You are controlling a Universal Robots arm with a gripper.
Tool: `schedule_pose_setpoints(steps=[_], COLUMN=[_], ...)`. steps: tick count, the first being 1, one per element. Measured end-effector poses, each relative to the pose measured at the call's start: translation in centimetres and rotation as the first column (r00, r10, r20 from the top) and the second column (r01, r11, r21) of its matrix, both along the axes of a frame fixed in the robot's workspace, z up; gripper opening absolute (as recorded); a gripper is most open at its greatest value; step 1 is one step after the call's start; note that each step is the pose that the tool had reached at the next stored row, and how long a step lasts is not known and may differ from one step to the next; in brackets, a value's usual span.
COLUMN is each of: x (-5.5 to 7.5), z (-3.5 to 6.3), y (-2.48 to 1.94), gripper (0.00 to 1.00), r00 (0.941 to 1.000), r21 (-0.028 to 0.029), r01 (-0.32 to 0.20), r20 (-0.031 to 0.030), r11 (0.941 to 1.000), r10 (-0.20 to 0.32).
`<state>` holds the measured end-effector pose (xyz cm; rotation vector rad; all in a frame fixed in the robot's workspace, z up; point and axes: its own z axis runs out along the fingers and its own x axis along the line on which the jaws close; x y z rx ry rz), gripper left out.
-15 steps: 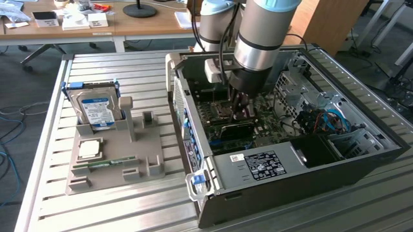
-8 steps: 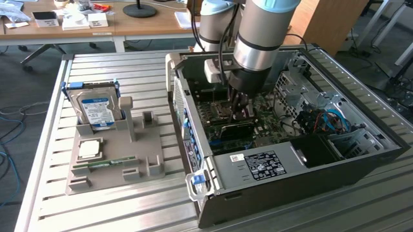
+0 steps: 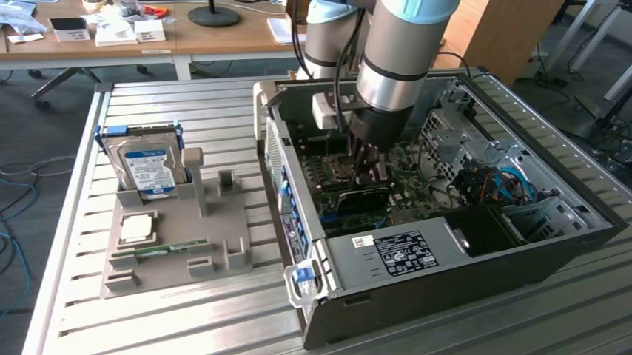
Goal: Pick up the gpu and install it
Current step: 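Press down on the gpu until it lock into place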
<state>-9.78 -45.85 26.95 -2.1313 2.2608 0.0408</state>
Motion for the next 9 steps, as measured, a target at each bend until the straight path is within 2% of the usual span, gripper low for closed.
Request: schedule_pose_setpoints(steps=[9], x=[0.0], z=[-0.26], y=[0.0], gripper=[0.11], r00=[1.0], r21=[0.0], r01=[0.0], r20=[0.0001], r11=[1.0], r10=[0.0])
